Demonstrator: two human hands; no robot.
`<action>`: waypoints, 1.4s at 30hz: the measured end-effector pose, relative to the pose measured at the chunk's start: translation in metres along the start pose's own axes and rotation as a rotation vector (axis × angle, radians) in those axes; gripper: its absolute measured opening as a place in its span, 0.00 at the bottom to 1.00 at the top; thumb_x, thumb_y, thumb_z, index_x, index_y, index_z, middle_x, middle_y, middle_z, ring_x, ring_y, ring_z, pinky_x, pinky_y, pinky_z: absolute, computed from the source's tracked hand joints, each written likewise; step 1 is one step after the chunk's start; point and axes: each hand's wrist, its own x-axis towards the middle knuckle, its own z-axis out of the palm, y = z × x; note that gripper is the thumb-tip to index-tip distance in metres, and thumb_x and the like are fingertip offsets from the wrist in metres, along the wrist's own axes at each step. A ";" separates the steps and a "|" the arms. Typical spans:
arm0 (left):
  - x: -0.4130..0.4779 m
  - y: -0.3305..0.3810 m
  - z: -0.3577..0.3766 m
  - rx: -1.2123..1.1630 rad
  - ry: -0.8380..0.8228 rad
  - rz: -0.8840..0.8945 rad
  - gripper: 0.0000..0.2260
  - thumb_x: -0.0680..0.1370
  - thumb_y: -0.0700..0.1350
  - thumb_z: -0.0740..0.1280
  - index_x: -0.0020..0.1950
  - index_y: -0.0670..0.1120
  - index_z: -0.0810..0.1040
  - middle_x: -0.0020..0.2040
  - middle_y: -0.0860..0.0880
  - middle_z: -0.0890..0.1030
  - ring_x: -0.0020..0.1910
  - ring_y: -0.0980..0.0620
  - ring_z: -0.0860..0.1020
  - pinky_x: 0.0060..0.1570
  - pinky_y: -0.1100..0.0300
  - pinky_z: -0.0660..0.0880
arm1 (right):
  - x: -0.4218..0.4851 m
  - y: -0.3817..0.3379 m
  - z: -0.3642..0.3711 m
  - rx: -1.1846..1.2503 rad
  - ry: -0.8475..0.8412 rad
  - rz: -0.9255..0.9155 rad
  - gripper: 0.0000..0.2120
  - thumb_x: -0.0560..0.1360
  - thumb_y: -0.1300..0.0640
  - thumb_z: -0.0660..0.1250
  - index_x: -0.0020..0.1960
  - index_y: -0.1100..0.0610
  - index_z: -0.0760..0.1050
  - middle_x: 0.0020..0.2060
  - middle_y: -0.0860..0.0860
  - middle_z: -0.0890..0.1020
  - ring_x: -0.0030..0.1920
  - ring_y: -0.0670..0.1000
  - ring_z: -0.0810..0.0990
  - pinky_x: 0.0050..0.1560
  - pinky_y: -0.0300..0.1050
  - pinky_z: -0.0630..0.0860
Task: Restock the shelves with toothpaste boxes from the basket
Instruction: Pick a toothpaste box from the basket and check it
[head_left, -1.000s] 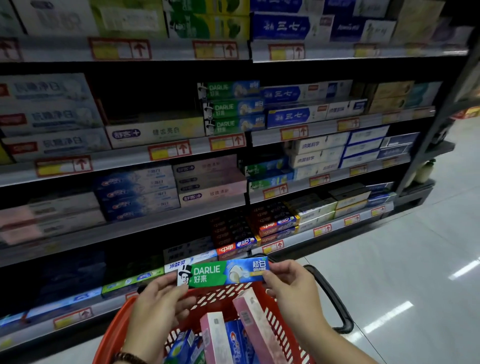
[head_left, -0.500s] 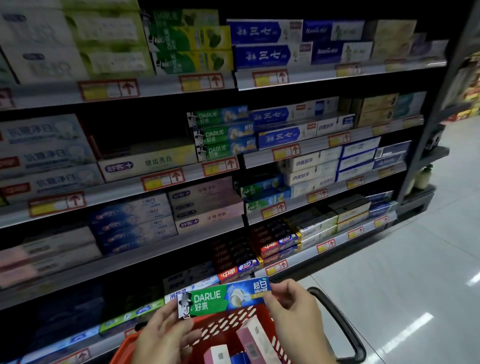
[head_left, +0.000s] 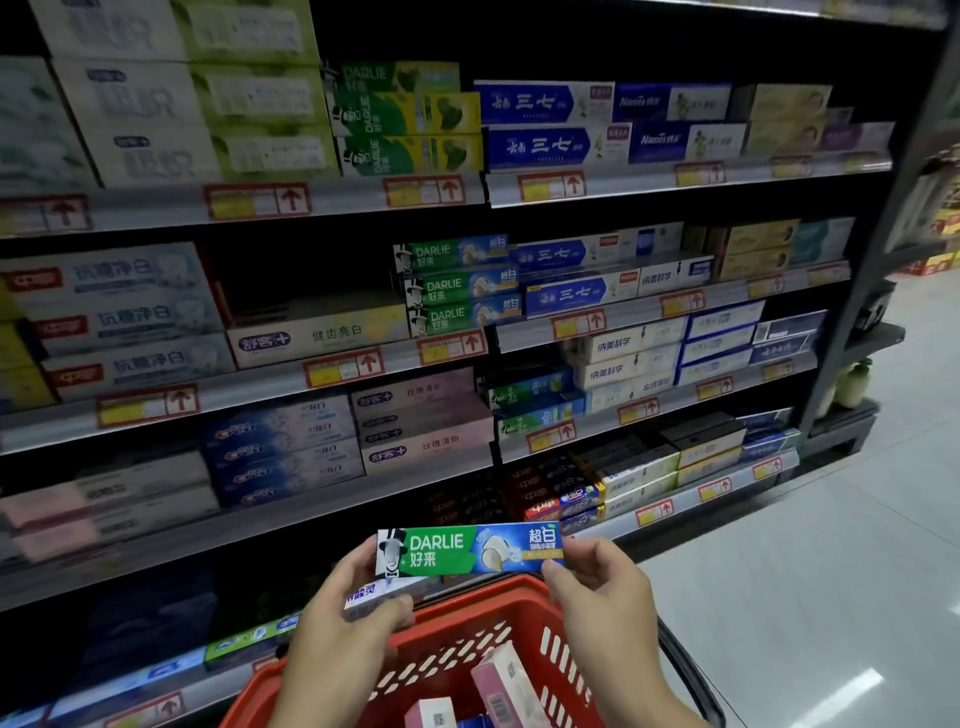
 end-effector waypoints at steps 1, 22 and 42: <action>-0.002 0.004 0.000 0.013 -0.003 0.005 0.29 0.75 0.30 0.73 0.65 0.60 0.79 0.50 0.62 0.85 0.50 0.39 0.86 0.39 0.50 0.80 | 0.000 -0.005 -0.001 -0.002 -0.004 -0.014 0.06 0.79 0.60 0.75 0.49 0.50 0.82 0.41 0.45 0.88 0.48 0.46 0.88 0.44 0.56 0.87; 0.001 0.085 0.020 0.012 -0.016 0.209 0.29 0.79 0.39 0.73 0.74 0.63 0.73 0.69 0.61 0.76 0.52 0.49 0.85 0.48 0.50 0.83 | 0.012 -0.093 -0.019 0.022 0.000 -0.215 0.07 0.79 0.63 0.74 0.50 0.52 0.81 0.39 0.43 0.87 0.44 0.41 0.86 0.38 0.42 0.82; 0.083 0.157 0.048 0.177 0.076 0.337 0.32 0.79 0.40 0.72 0.79 0.61 0.66 0.77 0.57 0.67 0.44 0.40 0.84 0.40 0.48 0.84 | 0.103 -0.167 0.026 0.040 0.026 -0.293 0.08 0.76 0.62 0.75 0.51 0.51 0.80 0.46 0.50 0.86 0.49 0.54 0.86 0.53 0.59 0.84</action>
